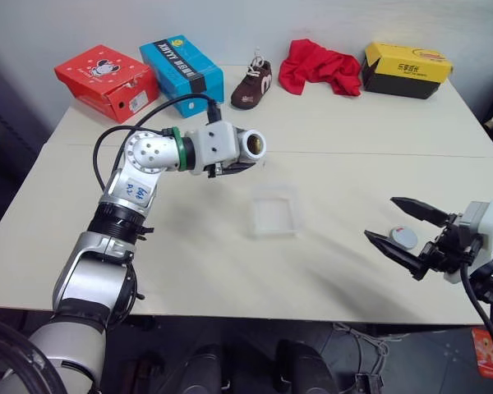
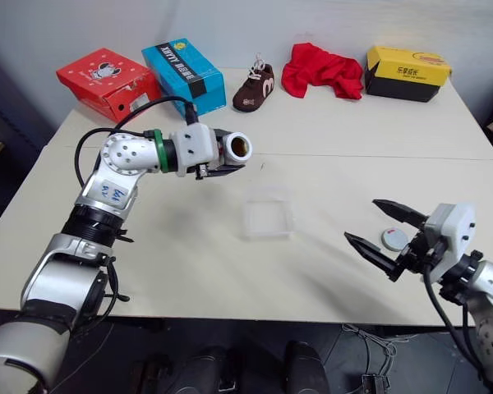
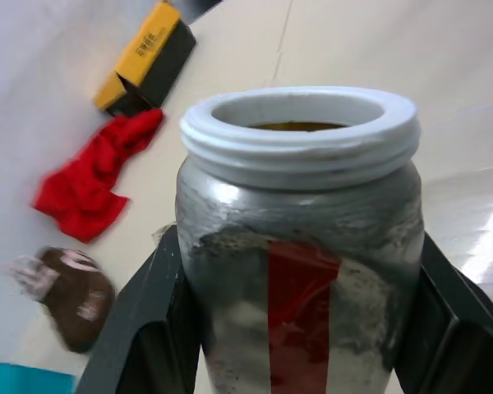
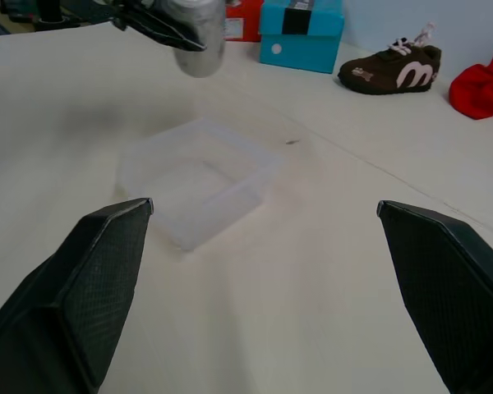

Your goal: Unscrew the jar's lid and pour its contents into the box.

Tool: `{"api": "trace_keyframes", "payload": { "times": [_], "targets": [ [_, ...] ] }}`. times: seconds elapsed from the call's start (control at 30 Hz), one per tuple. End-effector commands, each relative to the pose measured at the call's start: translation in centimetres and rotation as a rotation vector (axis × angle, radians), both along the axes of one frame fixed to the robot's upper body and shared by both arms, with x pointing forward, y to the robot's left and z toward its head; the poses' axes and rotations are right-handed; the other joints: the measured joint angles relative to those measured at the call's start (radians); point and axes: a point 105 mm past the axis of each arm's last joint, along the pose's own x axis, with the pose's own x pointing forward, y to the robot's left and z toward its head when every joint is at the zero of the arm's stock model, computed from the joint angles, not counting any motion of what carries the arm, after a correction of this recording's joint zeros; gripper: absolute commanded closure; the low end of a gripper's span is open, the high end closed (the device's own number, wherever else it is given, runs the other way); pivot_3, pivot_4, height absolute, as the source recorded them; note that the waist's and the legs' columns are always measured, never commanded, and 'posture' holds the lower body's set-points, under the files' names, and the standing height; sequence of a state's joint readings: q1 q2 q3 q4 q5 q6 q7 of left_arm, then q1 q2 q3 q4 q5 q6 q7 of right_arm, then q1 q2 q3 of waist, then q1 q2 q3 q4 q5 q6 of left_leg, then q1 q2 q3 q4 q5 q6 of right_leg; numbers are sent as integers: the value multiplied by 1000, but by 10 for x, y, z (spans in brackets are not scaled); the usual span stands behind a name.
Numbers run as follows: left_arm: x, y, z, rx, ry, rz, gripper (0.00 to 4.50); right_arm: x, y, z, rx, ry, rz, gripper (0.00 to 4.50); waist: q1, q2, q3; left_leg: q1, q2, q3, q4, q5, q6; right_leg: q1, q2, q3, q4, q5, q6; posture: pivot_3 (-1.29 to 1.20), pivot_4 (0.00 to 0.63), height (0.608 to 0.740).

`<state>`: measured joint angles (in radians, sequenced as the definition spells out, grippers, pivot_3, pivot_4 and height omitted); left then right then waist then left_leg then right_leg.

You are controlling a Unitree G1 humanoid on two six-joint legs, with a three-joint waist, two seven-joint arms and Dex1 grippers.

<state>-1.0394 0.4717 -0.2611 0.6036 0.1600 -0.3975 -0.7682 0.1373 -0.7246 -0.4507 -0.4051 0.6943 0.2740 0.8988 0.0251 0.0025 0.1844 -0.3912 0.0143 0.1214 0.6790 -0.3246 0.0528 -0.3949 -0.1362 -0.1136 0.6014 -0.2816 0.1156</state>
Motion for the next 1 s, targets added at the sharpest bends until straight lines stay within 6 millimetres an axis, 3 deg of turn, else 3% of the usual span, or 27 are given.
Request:
{"api": "trace_keyframes", "payload": {
  "times": [0.03, 0.37, 0.57, 1.0],
  "targets": [
    [-4, -19, 9, 45, -222, -52, 2129, -8, -1, 1, 16, -5, -24, 17, 6, 0, 0, 0, 0, 0, 0, -1, 1, 0, 0, 0, 0, 0, 0, 0, 150, 740],
    [-6, -53, 20, 281, -1044, -114, 2129, -22, -10, -20, 27, 64, -101, 17, 26, -1, 1, -6, -4, 2, 2, -3, 9, -1, 3, -7, -8, 4, 7, 0, 150, 740],
    [-10, -68, 13, 353, -1368, -230, 2129, -26, -7, -24, 50, 73, -115, 17, 27, -1, 1, -11, -4, 3, 3, -4, 12, -5, 3, -7, -8, 5, 9, 0, 150, 740],
    [-11, -69, 11, 380, -1716, -260, 2129, -25, -4, -26, 77, 71, -124, 17, 26, -2, 1, -15, -5, 4, 4, -2, 13, -10, 3, -7, -5, 5, 9, 0, 150, 740]
  ]
}}
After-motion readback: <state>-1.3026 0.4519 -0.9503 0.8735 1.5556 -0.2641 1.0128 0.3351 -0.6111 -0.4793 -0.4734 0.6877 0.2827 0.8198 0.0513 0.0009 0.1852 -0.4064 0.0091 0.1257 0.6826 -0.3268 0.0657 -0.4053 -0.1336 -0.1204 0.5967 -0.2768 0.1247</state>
